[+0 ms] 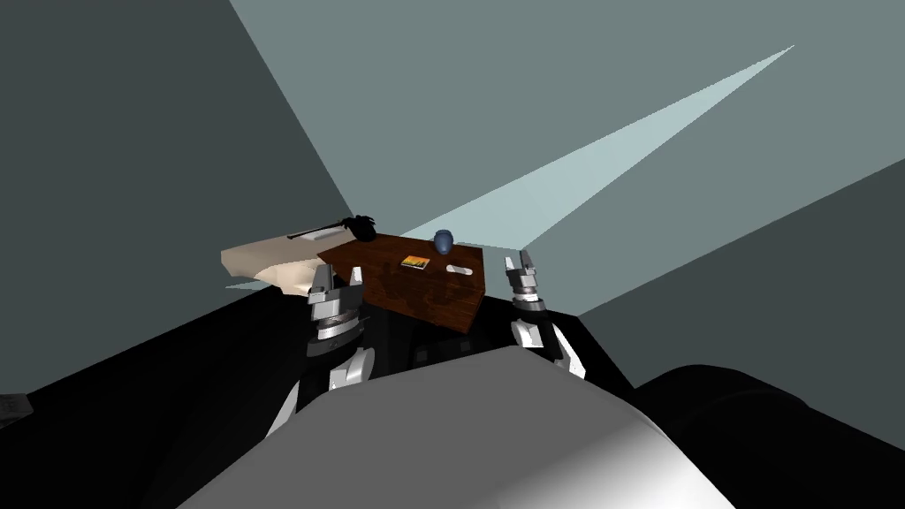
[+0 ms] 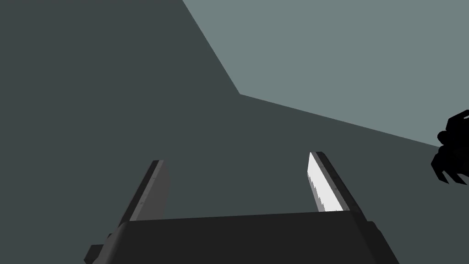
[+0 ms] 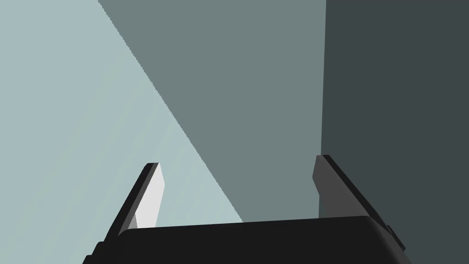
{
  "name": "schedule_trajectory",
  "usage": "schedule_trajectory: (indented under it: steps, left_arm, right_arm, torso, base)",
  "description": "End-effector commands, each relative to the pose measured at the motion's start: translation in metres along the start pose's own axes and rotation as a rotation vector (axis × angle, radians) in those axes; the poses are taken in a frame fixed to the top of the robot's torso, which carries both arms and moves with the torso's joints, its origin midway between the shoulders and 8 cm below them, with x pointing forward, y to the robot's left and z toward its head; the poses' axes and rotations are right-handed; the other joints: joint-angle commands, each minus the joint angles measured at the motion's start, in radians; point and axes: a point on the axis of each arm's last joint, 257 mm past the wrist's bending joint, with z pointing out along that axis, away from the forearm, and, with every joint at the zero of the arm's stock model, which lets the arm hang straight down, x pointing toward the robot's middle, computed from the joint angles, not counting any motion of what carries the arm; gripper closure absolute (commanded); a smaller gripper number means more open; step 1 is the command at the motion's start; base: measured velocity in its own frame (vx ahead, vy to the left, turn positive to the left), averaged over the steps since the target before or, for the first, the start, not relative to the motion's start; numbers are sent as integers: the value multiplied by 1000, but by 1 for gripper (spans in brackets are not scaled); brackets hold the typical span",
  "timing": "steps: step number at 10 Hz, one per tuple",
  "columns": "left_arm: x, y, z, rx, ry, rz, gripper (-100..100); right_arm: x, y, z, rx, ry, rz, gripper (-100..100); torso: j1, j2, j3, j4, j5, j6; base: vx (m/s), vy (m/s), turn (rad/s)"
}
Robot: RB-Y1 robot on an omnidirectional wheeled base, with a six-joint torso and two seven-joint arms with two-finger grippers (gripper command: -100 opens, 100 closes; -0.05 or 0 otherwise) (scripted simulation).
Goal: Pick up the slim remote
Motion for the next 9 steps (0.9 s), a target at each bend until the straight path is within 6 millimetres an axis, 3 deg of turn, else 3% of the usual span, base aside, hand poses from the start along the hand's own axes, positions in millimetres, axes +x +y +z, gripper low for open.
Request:
schedule_trajectory:
  steps: [1, 9]
  left_arm:
    - [0, 0, 0, 0, 0, 0, 0]
    - [0, 0, 0, 0, 0, 0, 0]
  right_arm:
    - [5, -3, 0, -1, 56, -47, -100]
    - [21, -24, -4, 8, 275, -226, -100]
  torso:
    - [0, 0, 0, 0, 0, 0]
    - [1, -1, 0, 0, 0, 0]
  base:
    - [-4, 23, 24]
    - [-1, 30, 35]
